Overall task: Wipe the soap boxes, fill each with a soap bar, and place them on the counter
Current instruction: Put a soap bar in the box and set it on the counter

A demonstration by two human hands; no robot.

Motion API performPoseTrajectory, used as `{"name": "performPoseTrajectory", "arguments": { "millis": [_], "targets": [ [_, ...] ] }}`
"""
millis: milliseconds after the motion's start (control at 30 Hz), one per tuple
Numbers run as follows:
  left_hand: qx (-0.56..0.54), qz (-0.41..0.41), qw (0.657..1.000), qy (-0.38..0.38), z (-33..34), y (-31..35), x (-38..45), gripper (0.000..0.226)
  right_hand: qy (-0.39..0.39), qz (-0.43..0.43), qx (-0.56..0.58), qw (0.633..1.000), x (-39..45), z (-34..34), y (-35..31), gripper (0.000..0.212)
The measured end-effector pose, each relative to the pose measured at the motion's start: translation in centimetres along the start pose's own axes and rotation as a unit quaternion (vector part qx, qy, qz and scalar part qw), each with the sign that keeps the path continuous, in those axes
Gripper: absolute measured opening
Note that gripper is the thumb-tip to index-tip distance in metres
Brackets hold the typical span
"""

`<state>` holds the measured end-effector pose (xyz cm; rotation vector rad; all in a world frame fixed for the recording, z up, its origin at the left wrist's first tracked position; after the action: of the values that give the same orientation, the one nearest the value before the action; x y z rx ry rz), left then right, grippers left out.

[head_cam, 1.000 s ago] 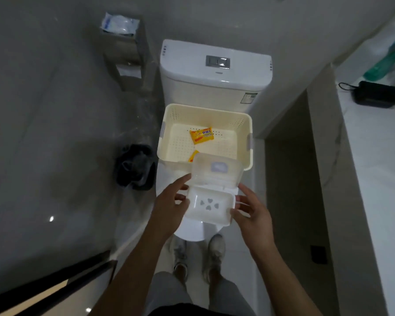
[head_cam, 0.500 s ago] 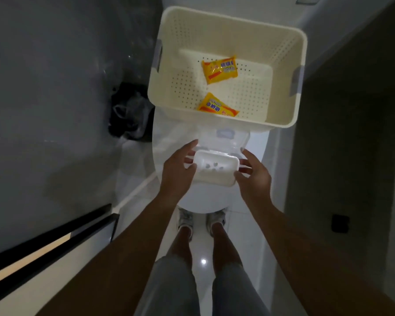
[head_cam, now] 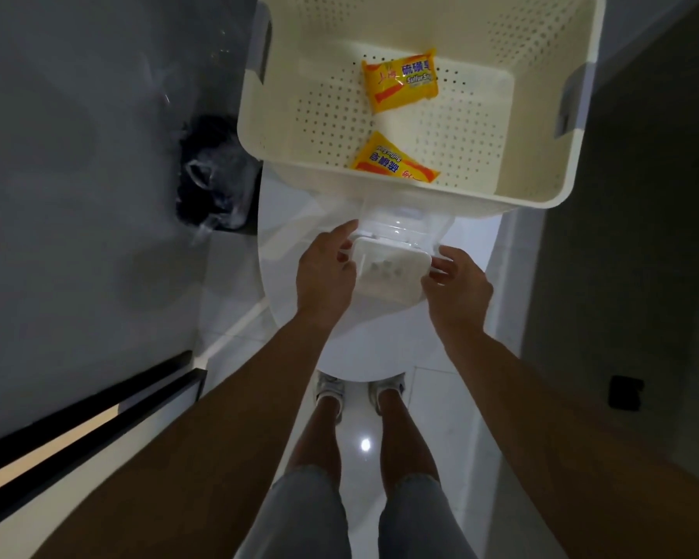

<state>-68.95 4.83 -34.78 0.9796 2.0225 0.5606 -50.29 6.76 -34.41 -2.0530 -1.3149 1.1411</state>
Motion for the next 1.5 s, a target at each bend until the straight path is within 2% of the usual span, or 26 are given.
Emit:
{"name": "performPoseTrajectory", "arguments": {
  "millis": [100, 167, 300, 433, 567, 800, 933, 1033, 1167, 1300, 1400, 1500],
  "targets": [
    [0.015, -0.009, 1.0, 0.0, 0.2, -0.1, 0.1, 0.058, -0.001, -0.036, -0.071, 0.997, 0.2, 0.1, -0.3, 0.02],
    [0.031, -0.016, 0.999, 0.003, 0.3, -0.3, 0.3, 0.057, -0.001, -0.058, -0.122, 0.991, 0.4, 0.1, -0.6, 0.014],
    [0.028, -0.035, 0.999, -0.014, 0.4, -0.2, 0.5, 0.058, -0.013, -0.051, -0.133, 0.99, 0.6, -0.1, -0.8, 0.016],
    [0.025, -0.035, 0.999, -0.031, -0.6, 0.2, -0.1, 0.059, -0.026, -0.037, -0.072, 0.996, -0.1, -1.0, -1.5, 0.021],
    [0.046, 0.007, 0.999, -0.003, -3.5, 2.0, -1.7, 0.05, -0.021, -0.037, -0.029, 0.999, -1.2, -3.7, -3.8, 0.027],
    [0.047, 0.158, 0.983, 0.075, -10.4, 9.0, -3.8, 0.029, 0.007, -0.151, -0.035, 0.988, -1.6, -11.3, -12.3, 0.023],
    [0.043, 0.219, 0.971, 0.089, -11.7, 14.0, -1.0, 0.025, -0.004, -0.192, -0.009, 0.981, 1.1, -12.2, -16.4, 0.025],
    [0.087, 0.201, 0.974, 0.055, -10.6, 16.0, 2.9, 0.023, -0.037, -0.158, -0.022, 0.986, 4.7, -10.4, -17.1, 0.025],
    [0.184, 0.09, 0.977, -0.052, -7.3, 15.1, 8.8, 0.028, -0.121, -0.008, -0.031, 0.992, 9.8, -6.0, -15.4, 0.022],
    [0.265, 0.02, 0.954, -0.143, -4.1, 13.0, 12.1, 0.043, -0.183, 0.083, -0.088, 0.976, 12.8, -2.5, -13.7, 0.029],
    [0.308, 0.007, 0.935, -0.174, -2.5, 12.4, 13.6, 0.041, -0.248, 0.12, -0.11, 0.955, 13.5, -1.0, -13.0, 0.031],
    [0.302, -0.006, 0.936, -0.181, -1.7, 12.4, 14.1, 0.033, -0.276, 0.152, -0.108, 0.943, 13.7, -0.3, -12.4, 0.033]
  ]
}}
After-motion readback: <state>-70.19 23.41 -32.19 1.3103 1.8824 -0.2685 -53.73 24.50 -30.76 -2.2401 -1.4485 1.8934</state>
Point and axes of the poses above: each hand's wrist, its own x-axis towards the middle knuckle, its own z-axis out of the palm, y = z × x, the point moved 3 cm from there along x, towards the middle knuckle, and after that the axes turned 4 degrees about -z, right-handed, at the moved point
